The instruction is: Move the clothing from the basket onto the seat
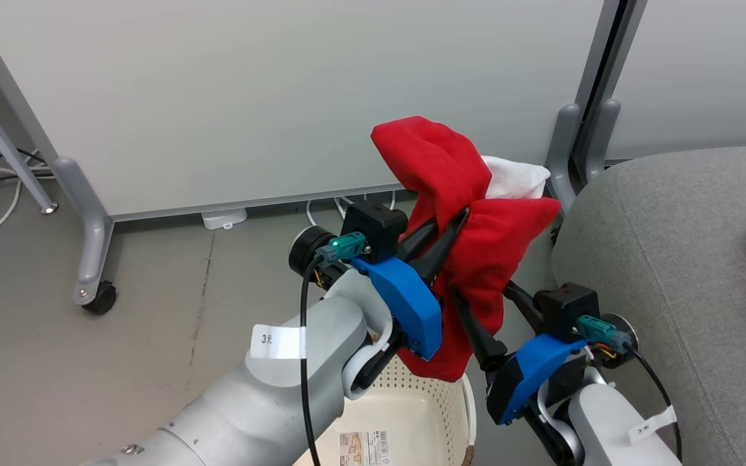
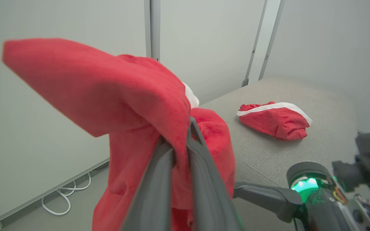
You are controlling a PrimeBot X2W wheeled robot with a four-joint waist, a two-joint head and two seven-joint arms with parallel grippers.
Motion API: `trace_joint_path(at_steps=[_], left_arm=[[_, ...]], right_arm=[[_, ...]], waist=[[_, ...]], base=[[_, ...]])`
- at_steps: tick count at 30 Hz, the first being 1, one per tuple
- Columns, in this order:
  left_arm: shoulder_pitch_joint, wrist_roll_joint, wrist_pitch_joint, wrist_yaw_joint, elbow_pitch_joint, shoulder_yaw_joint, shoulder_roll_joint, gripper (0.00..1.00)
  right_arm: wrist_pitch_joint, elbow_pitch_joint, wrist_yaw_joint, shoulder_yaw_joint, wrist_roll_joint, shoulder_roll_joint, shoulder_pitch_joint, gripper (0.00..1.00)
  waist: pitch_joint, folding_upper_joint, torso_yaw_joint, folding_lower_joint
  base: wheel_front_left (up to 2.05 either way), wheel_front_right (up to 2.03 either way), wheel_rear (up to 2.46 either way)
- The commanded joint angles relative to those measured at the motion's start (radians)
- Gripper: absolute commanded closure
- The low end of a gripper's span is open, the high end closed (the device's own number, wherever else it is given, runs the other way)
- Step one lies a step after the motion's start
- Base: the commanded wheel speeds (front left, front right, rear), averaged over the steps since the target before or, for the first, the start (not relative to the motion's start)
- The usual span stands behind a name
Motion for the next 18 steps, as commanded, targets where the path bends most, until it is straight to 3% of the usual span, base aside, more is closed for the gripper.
trace_joint_path(at_steps=[1, 14, 15, 16, 17, 18], left_arm=[[-0.015, -0.005, -0.005, 0.003, -0.005, -0.002, 0.0, 1.0], [-0.017, -0.024, -0.005, 0.002, -0.014, -0.03, 0.0, 1.0], [-0.017, -0.024, -0.005, 0.002, -0.014, -0.031, 0.0, 1.0], [-0.017, -0.023, -0.005, 0.002, -0.013, -0.032, 0.0, 1.0], [-0.017, -0.023, -0.005, 0.003, -0.013, -0.033, 0.0, 1.0], [-0.016, -0.022, -0.005, 0.003, -0.013, -0.033, 0.0, 1.0]], right_arm=[[-0.009, 0.016, 0.0, 0.014, 0.007, -0.001, -0.028, 0.0], [-0.054, 0.185, 0.0, 0.087, 0.061, -0.001, -0.154, 0.0], [-0.055, 0.194, 0.0, 0.09, 0.061, -0.001, -0.16, 0.51], [-0.058, 0.202, 0.0, 0.093, 0.063, -0.001, -0.164, 0.8], [-0.058, 0.213, 0.0, 0.098, 0.065, -0.001, -0.167, 1.0], [-0.059, 0.221, 0.0, 0.102, 0.067, -0.001, -0.17, 1.0]], waist=[[0.001, 0.0, 0.001, 0.0], [-0.003, 0.0, 0.007, 0.0], [-0.004, 0.0, 0.007, 0.0], [-0.005, 0.0, 0.006, 0.0], [-0.006, 0.0, 0.006, 0.0], [-0.007, 0.0, 0.005, 0.0]], base=[[0.0, 0.0, 0.0], [0.0, 0.0, 0.0], [0.0, 0.0, 0.0], [0.0, 0.0, 0.0], [0.0, 0.0, 0.0], [0.0, 0.0, 0.0]])
